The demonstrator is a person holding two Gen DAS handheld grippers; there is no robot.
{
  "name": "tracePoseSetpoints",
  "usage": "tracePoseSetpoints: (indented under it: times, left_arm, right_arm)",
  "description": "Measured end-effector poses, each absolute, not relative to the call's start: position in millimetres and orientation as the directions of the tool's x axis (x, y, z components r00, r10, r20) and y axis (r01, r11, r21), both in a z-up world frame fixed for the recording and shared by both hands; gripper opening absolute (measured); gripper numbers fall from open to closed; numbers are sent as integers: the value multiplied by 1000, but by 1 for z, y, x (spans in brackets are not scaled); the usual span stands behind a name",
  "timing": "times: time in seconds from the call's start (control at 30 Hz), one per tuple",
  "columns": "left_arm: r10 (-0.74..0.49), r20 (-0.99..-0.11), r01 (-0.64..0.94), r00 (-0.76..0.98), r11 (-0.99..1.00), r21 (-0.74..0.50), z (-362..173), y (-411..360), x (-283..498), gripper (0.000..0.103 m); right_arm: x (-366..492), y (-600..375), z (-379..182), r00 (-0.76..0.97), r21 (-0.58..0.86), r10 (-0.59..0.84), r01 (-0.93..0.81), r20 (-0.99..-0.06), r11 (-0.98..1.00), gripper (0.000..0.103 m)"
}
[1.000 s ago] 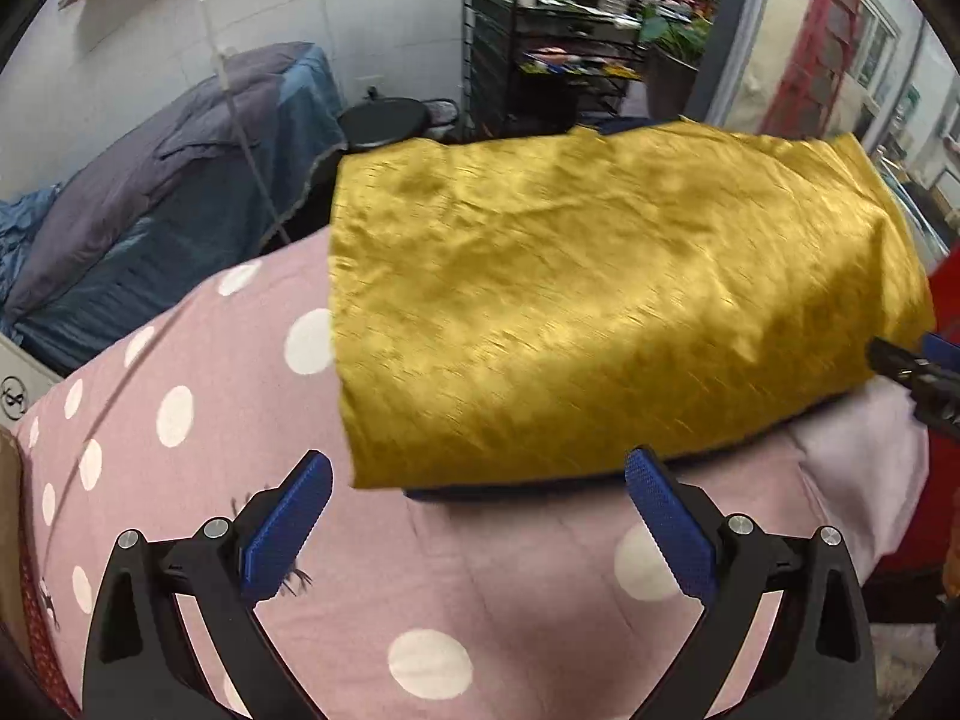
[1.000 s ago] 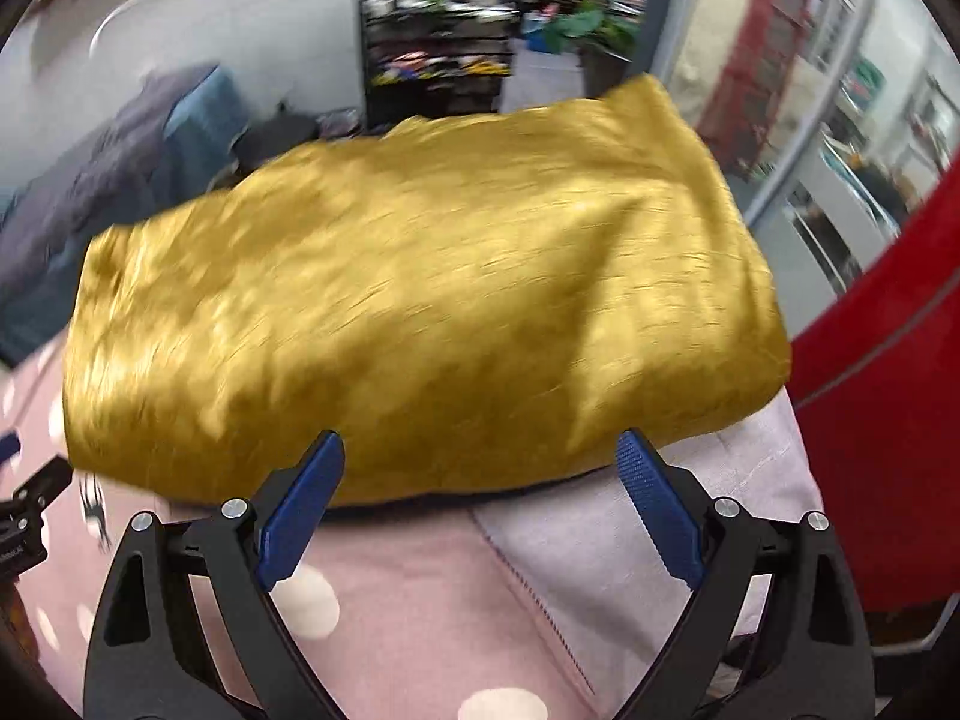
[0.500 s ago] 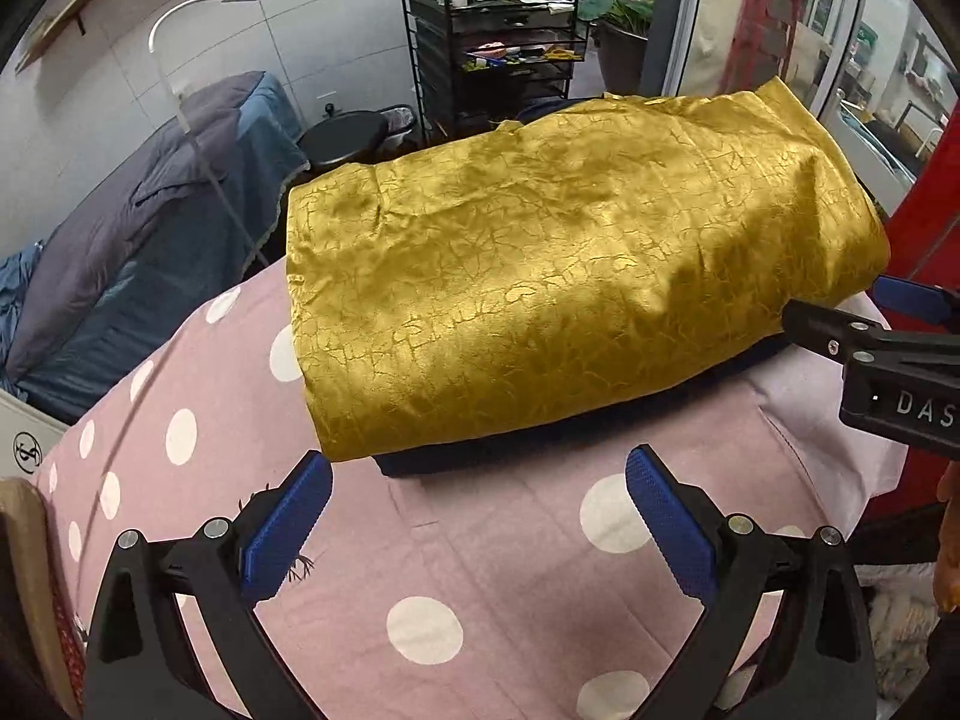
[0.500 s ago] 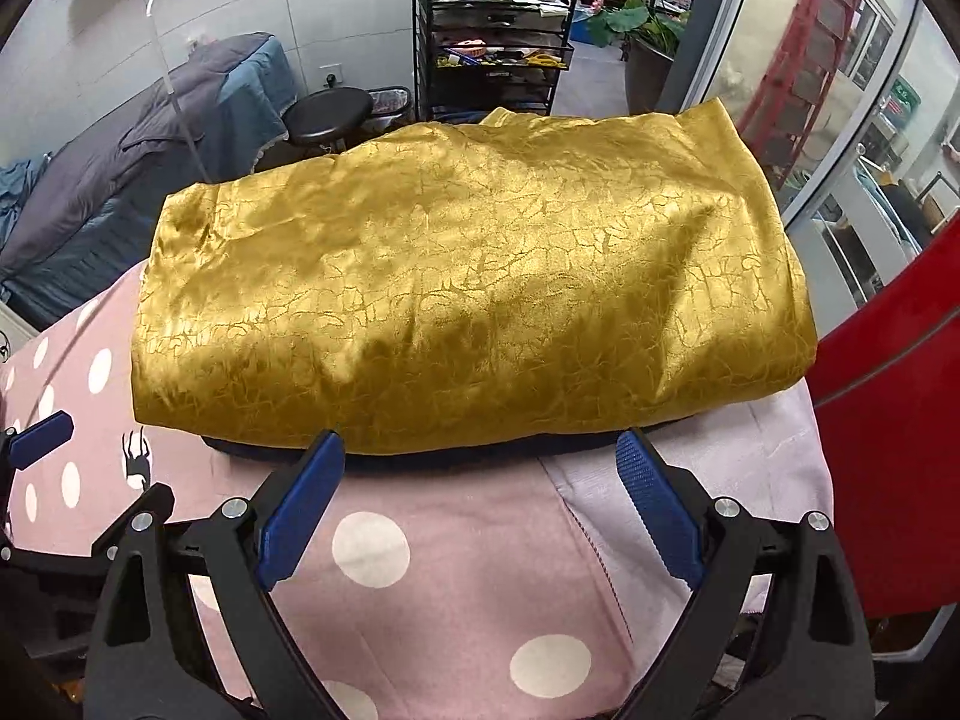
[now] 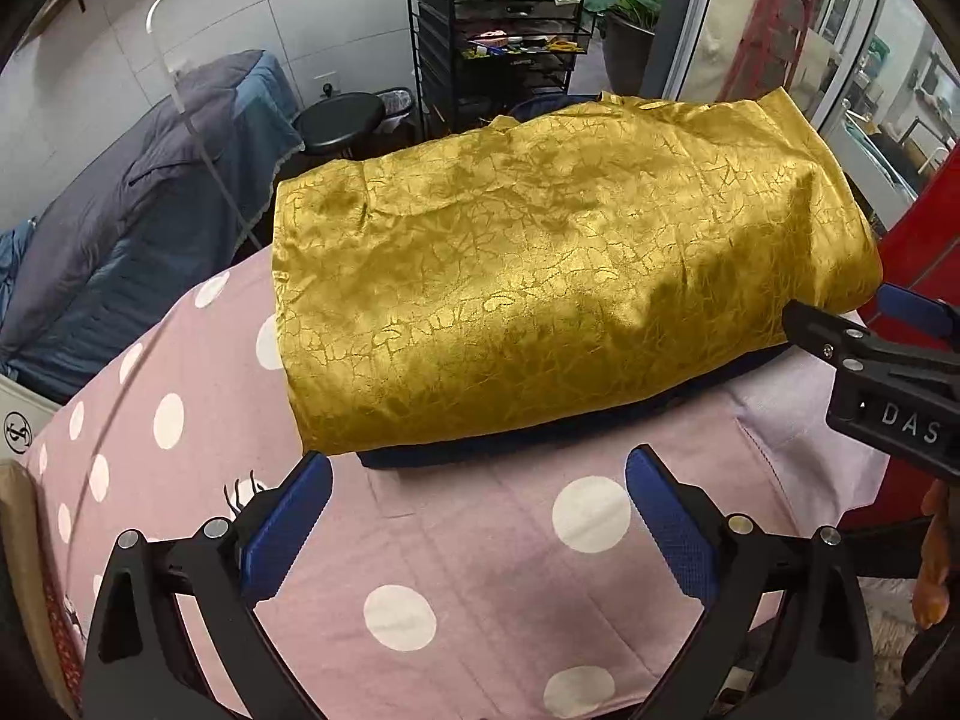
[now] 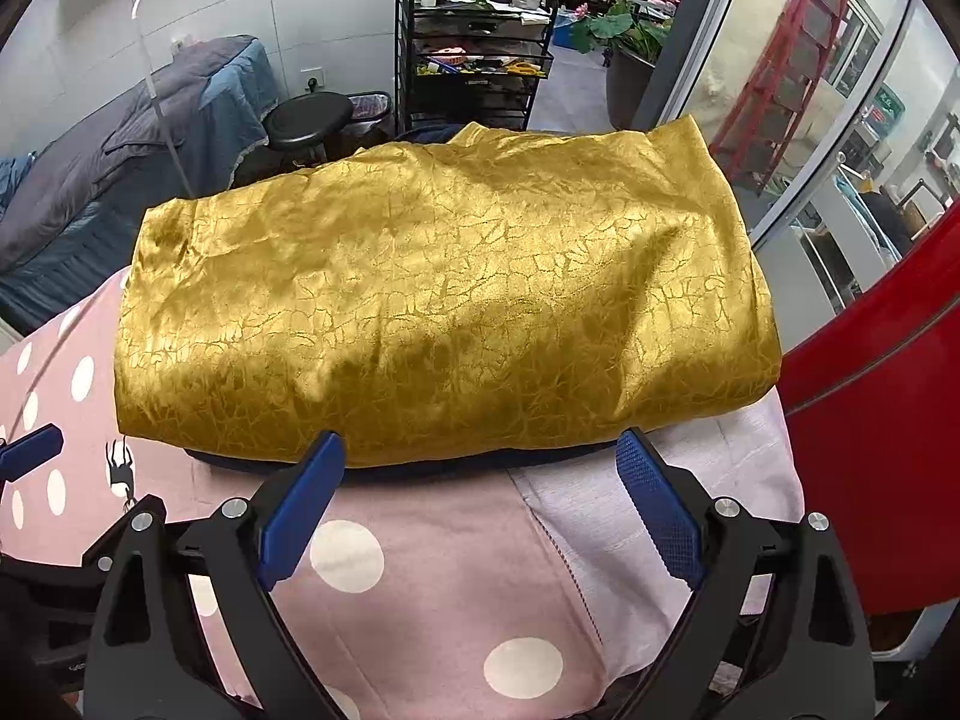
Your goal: Fold large clothes
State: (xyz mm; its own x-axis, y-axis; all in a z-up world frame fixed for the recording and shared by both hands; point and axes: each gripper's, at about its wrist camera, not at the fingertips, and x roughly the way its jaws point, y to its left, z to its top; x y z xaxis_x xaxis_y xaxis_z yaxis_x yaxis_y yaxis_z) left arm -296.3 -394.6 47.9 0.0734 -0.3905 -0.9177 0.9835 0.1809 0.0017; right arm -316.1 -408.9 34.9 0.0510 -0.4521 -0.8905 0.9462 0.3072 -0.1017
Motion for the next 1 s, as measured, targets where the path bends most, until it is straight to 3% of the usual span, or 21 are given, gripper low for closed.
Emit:
tracePoseSetpoints:
  times: [1.0]
  left_arm:
    - [-366,-922,980,125,190,58,43,-399,-294,96]
  right_arm:
    - [-314,-409,34,53,-104,-442,940,-895,324,91]
